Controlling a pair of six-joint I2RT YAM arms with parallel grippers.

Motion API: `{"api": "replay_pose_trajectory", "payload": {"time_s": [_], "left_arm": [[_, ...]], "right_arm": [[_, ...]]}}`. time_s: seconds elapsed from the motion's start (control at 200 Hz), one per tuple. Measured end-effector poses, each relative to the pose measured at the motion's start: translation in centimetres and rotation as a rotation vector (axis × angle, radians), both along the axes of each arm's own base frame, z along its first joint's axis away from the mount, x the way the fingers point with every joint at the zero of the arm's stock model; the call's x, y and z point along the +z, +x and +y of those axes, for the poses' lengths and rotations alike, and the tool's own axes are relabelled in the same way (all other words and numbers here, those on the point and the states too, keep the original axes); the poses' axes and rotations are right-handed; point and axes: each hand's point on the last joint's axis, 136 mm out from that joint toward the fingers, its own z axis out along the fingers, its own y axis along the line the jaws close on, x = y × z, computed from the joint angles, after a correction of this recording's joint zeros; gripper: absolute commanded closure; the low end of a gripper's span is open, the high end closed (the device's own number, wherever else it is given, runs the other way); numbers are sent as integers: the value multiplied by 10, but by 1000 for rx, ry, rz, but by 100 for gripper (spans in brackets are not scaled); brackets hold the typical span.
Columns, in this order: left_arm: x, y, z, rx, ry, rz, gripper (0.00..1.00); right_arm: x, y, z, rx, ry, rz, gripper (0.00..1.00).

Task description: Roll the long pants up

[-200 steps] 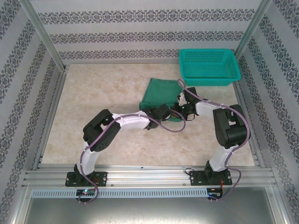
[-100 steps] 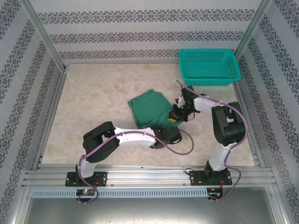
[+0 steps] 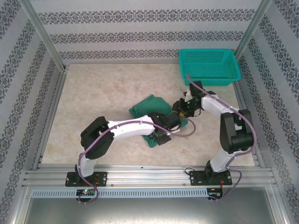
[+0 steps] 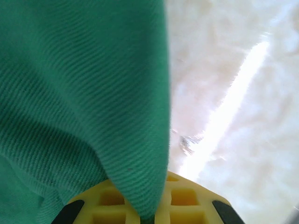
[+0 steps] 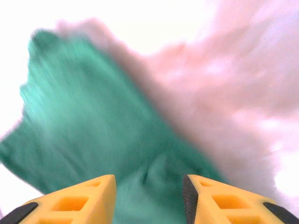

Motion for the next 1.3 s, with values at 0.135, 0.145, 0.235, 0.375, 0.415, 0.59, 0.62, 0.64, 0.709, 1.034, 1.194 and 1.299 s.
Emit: {"api": "replay_pose_trajectory", "payload": {"time_s": [0.135,0.145,0.235,0.375,0.415,0.59,0.62,0.64,0.709,1.034,1.194,1.299], "left_arm": [[17,-15,-3,37,-111,169,100],[19,-16,-4,40,-120,181,100],[32,-20,-6,70,-196,281,100],[47,-21,-8,129,-291,424,100],[51,-20,-8,148,-315,461,100],[69,-5,-7,244,-444,620,100],[71,-2,-6,260,-464,643,100],[72,1,-5,275,-477,661,100],[70,12,-3,319,-511,712,100],[34,29,13,492,-574,898,100],[19,35,22,542,-563,924,100],[5,40,27,563,-547,928,100]], "right_arm": [[19,15,-23,-67,-54,-81,55],[20,15,-23,-69,-55,-83,55],[22,16,-24,-71,-60,-92,55],[27,16,-26,-82,-64,-103,55],[29,15,-26,-84,-64,-111,56],[41,7,-27,-93,-55,-141,56],[42,5,-27,-94,-55,-143,56],[42,4,-27,-94,-55,-145,56],[44,-1,-27,-97,-52,-149,56],[74,-18,-13,-59,-31,-238,58],[76,-31,19,34,-14,-244,76],[65,-43,40,96,-7,-213,97]]}}
